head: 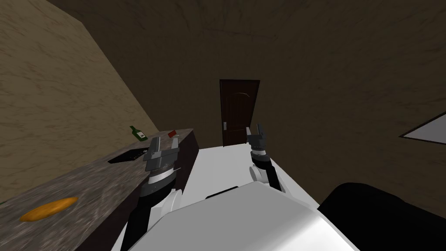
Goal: Pull the door open
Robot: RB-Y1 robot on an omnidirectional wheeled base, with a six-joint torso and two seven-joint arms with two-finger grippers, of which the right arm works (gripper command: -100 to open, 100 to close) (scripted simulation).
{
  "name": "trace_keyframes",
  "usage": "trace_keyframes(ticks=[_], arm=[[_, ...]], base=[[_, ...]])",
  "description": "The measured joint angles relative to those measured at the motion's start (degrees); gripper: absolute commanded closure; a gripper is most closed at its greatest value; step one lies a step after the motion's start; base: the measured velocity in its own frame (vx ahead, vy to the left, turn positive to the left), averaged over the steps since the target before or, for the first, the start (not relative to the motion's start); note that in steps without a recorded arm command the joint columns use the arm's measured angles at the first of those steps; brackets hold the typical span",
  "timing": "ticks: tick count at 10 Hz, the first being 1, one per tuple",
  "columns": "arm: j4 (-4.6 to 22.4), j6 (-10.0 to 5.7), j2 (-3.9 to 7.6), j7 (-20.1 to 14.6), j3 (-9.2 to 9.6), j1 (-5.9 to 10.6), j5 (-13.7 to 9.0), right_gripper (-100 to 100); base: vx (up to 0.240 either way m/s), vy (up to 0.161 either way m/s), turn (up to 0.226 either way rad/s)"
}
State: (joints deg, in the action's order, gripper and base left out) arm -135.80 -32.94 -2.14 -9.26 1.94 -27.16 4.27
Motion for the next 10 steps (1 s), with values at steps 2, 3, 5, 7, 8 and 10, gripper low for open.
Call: trace_keyframes(ticks=[2, 3, 5, 7, 8, 10], arm=[[2.26, -0.36, 0.59, -1.0, -0.12, 1.03, -1.04, -100], [3.65, -0.15, 0.88, -1.48, -0.29, 1.99, -1.72, -100], [5.45, 0.25, 1.53, -2.71, -0.59, 2.92, -3.06, -100], [8.03, 0.11, 2.06, -3.82, -0.83, 4.26, -4.32, -100], [9.22, 0.12, 2.36, -4.48, -1.0, 4.84, -5.03, -100], [12.43, -0.24, 2.92, -5.86, -1.27, 6.34, -6.57, -100]], base=[[0.083, -0.018, 0.058], [0.102, -0.016, 0.042], [0.084, -0.016, 0.04], [0.079, -0.03, 0.049], [0.077, -0.029, 0.059], [0.093, -0.033, 0.059]])
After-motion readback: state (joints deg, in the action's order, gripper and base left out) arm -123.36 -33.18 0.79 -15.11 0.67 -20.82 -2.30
